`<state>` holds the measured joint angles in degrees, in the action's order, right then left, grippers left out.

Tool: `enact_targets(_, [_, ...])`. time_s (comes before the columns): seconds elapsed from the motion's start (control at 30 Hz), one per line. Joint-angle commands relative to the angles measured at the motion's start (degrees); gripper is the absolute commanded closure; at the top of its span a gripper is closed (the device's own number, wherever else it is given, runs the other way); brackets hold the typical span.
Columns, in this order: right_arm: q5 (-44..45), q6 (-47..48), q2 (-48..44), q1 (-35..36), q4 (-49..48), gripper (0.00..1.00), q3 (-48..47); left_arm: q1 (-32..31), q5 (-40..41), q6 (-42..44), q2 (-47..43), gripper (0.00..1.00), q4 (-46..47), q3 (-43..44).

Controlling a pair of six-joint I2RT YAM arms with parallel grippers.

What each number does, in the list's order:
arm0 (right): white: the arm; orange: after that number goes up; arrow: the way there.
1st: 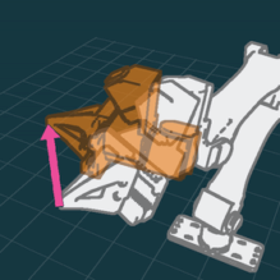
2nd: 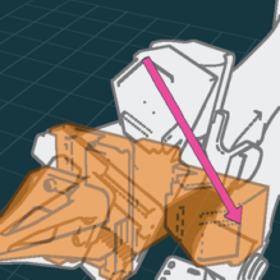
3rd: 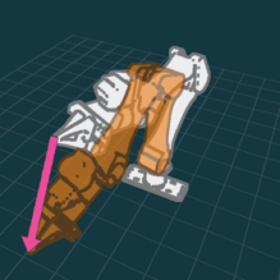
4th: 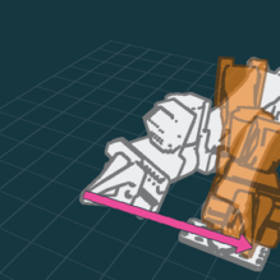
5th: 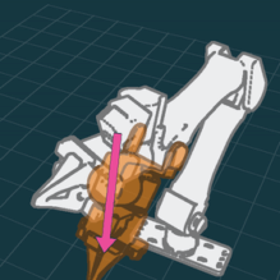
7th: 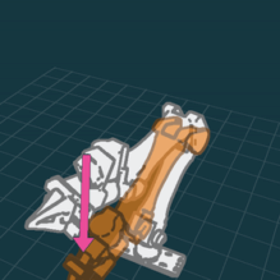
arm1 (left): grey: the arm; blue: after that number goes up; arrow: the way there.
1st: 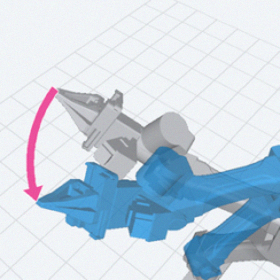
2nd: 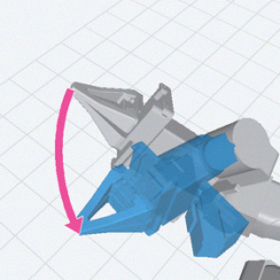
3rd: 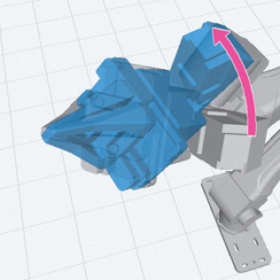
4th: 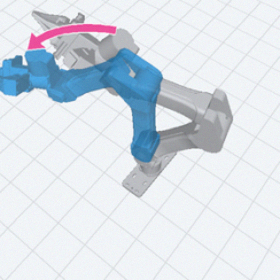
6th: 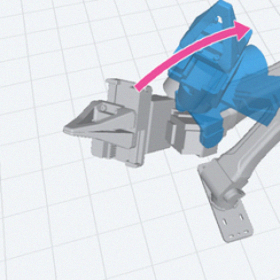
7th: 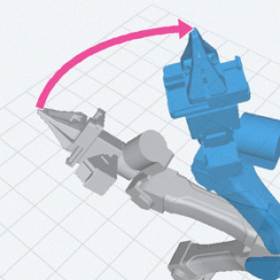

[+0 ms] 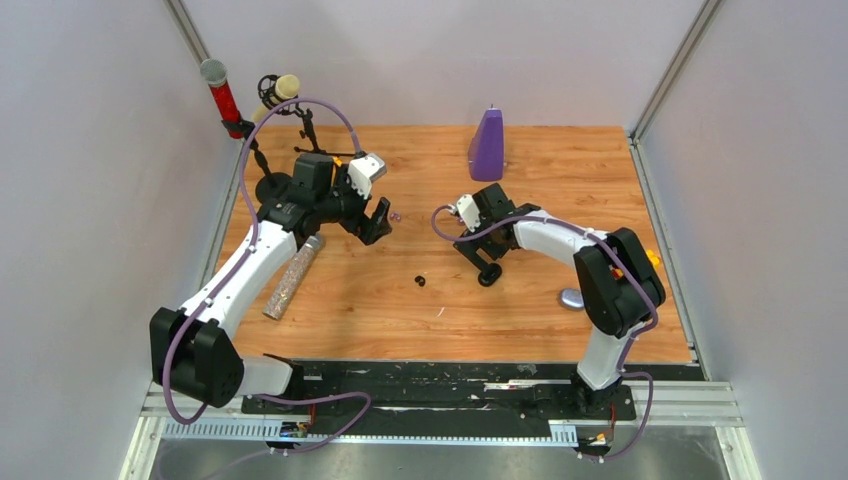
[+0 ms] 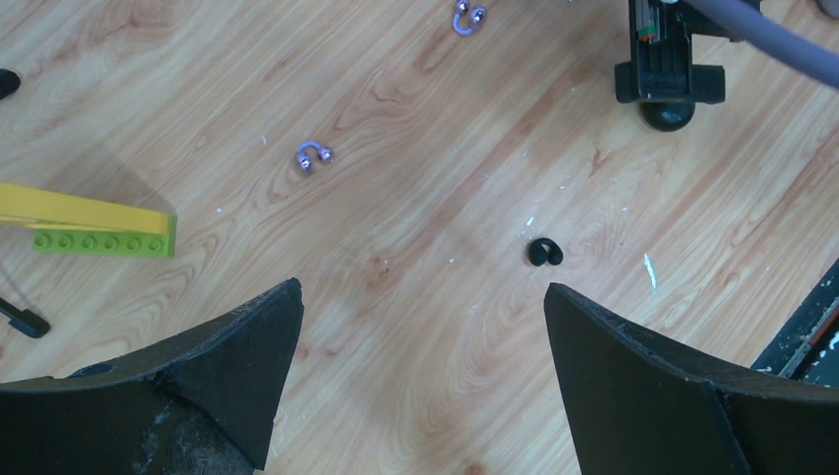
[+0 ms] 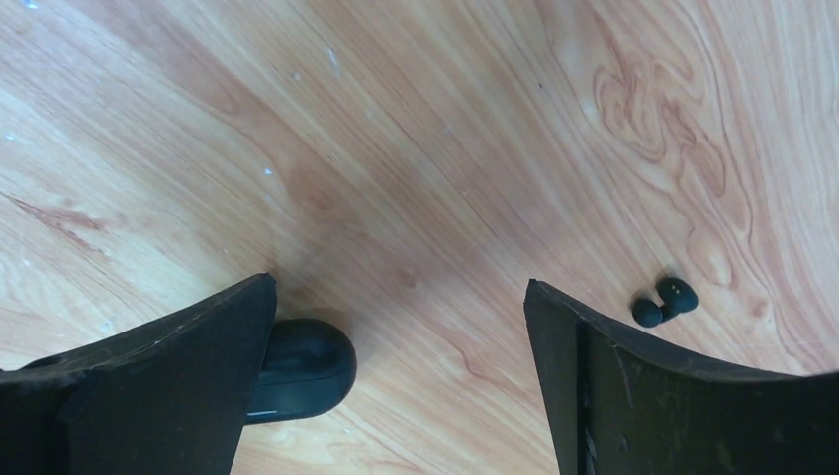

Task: Insert the wireless bluetooth earbuds into the charging case
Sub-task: Place the charging case at the center of the board, then pick up the charging case at the center of the board.

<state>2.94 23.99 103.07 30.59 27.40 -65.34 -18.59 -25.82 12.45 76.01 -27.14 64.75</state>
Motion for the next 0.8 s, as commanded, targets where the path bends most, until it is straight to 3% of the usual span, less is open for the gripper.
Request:
enact_targets(0.0, [-2.0, -2.3, -0.8, -2.2, 3.2, 0.0, -2.7, 0.3, -1.5, -0.4, -1.8, 0.0, 2.3, -0.2])
enact_targets(0.17, [-7.1, -2.4, -3.7, -4.8, 4.9, 0.0, -3.1, 0.3, -3.2, -0.6, -1.2, 0.0, 2.2, 0.1])
enact_targets(0.37, [-20.8, -3.1, -10.4, -10.9, 9.0, 0.0, -5.0, -0.8, -6.7, -0.8, 2.3, 0.0, 1.3, 2.1])
enact_targets(0.63, [-28.1, -9.5, -22.9, -19.3, 10.7, 0.0, -3.7, -16.2, 8.6, -0.7, 19.8, 0.0, -4.1, 16.3])
enact_targets(0.77, [-31.4, -10.9, -29.6, -23.5, 10.6, 0.0, -1.6, -20.9, 9.2, -4.8, 30.0, 0.0, -6.2, 25.1])
